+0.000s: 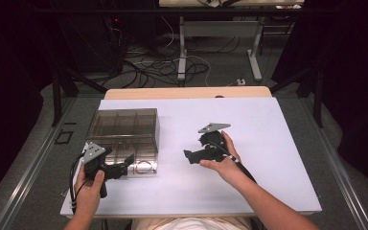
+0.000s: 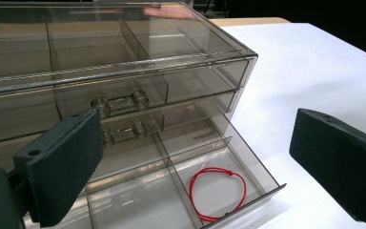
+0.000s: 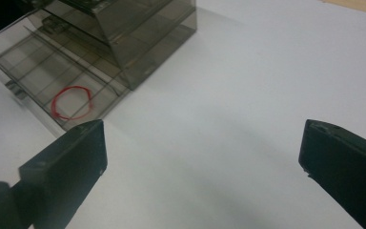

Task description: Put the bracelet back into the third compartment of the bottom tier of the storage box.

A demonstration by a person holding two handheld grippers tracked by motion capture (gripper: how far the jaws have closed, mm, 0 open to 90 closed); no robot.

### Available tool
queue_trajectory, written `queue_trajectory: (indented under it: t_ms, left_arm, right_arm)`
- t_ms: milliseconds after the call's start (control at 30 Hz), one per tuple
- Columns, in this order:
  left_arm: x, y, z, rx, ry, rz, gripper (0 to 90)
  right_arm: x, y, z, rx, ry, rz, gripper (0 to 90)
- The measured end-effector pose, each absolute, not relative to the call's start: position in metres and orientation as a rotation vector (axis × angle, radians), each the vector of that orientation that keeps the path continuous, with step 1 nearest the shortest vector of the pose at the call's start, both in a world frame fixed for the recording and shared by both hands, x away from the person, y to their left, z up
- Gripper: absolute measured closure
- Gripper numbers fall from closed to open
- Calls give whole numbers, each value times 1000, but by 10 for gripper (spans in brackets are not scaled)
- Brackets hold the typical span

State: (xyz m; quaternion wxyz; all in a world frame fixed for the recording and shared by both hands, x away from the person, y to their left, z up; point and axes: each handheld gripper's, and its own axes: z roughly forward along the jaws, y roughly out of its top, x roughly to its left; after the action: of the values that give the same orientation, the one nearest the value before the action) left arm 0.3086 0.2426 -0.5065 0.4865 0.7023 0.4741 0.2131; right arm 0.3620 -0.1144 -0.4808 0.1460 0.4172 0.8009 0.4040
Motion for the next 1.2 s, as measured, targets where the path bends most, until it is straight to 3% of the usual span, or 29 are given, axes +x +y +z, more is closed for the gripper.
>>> queue_trajectory:
  t_ms: [1200]
  left_arm:
    - [309, 241, -507, 1711, 1155, 520, 40]
  right_arm:
    - [365, -245, -509, 1446, 1964, 1066, 0]
